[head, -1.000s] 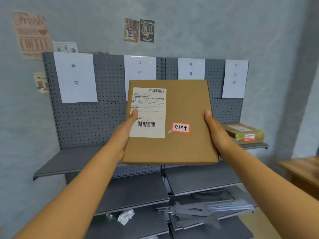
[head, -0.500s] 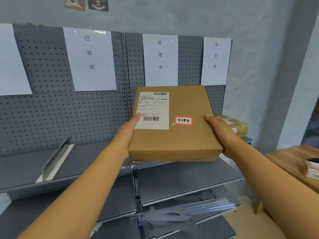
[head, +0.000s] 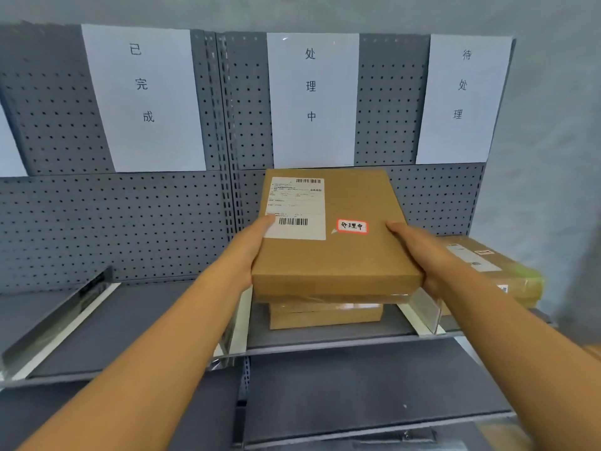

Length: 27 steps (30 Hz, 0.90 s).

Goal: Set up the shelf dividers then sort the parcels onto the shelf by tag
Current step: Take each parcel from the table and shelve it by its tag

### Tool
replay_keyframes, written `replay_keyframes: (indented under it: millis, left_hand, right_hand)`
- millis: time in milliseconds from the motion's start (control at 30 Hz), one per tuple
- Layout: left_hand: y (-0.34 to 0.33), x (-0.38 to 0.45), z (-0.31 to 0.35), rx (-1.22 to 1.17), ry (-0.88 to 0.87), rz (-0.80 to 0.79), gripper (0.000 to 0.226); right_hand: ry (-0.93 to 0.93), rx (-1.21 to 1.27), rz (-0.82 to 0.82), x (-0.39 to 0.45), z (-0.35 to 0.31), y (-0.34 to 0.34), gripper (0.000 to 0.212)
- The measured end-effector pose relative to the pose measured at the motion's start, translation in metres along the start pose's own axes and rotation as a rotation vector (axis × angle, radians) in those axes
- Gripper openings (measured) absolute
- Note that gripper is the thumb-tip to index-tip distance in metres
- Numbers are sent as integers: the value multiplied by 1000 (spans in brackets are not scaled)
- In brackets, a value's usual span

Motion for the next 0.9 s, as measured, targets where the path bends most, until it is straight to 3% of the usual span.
replay_keyframes:
  millis: [367,900]
  left_hand:
    - [-33,97,-30,180,122,69,17]
    - [-23,119,-33,298,227,204,25]
  right_hand:
    - [-197,-106,-161,110,38,-44,30]
    - [-236,-167,-274,135,41,-69,39]
Point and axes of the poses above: each hand's wrist, its own x-axis towards the middle knuckle, its own y-axis out of the back of the hand, z = x × y, the point moved 4 cm from there along x, towards the middle knuckle, and after that the axes turned 15 degrees about z, right-handed, at the moved point
